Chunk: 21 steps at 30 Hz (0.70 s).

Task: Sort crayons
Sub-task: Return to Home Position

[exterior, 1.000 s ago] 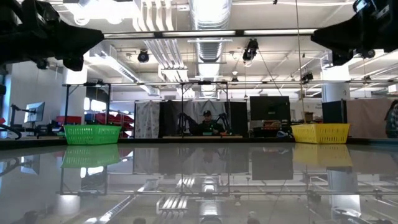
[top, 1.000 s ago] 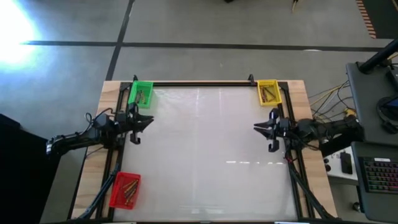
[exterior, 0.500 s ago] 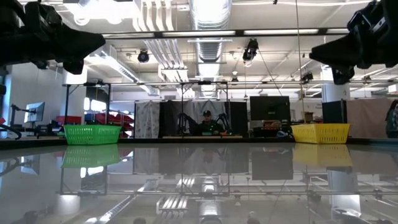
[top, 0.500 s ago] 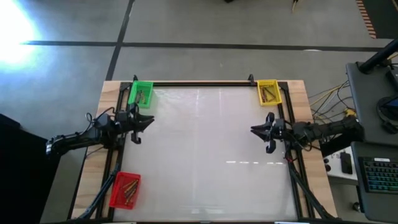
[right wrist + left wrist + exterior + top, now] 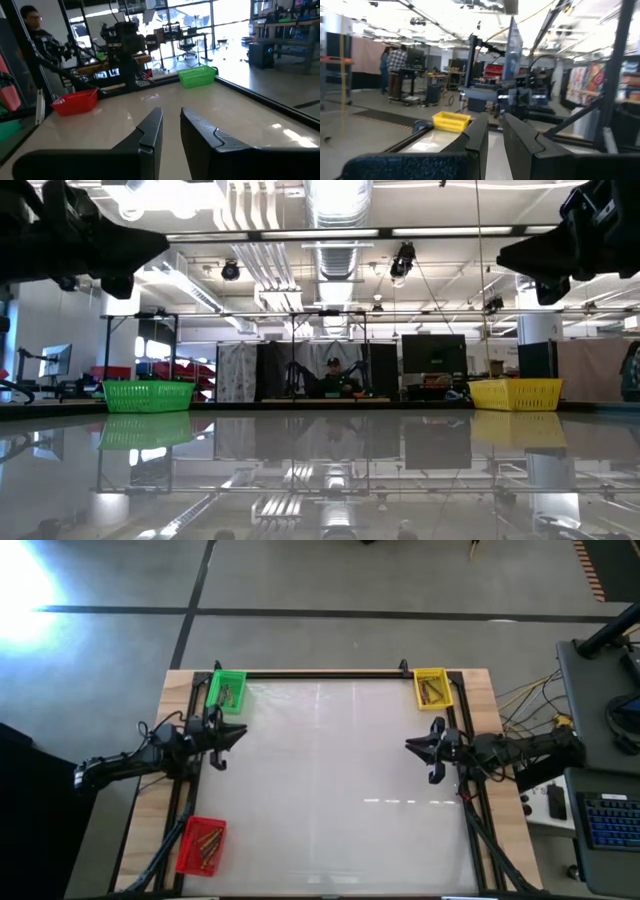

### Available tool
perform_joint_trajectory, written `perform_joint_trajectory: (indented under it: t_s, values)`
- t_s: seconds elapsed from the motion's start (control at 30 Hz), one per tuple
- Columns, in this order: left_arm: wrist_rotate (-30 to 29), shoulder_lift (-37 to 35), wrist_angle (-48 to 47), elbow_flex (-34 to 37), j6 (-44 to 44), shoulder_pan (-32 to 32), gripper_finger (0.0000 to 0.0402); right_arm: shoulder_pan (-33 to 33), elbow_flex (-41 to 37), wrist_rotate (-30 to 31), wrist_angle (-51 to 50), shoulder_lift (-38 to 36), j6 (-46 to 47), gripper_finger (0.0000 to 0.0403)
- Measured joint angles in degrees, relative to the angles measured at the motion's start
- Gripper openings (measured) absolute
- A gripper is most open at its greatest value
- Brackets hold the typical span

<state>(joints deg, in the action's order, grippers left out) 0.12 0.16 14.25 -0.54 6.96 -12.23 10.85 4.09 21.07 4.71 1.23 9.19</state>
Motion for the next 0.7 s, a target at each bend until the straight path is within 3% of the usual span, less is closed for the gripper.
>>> perform_joint_trajectory:
  t_s: [0.4, 0.7]
  values:
    - [-1.36, 0.33, -4.56, 0.02, 0.18, 0.00, 0.0040, -0.02, 0.01, 0.01, -1.53, 2.52, 1.71, 0.0059]
    - [-1.75, 0.79, -5.34, 0.02, -0.30, 0.00, 0.0040, -0.02, 0.01, 0.03, -1.50, 5.29, -4.58, 0.0059]
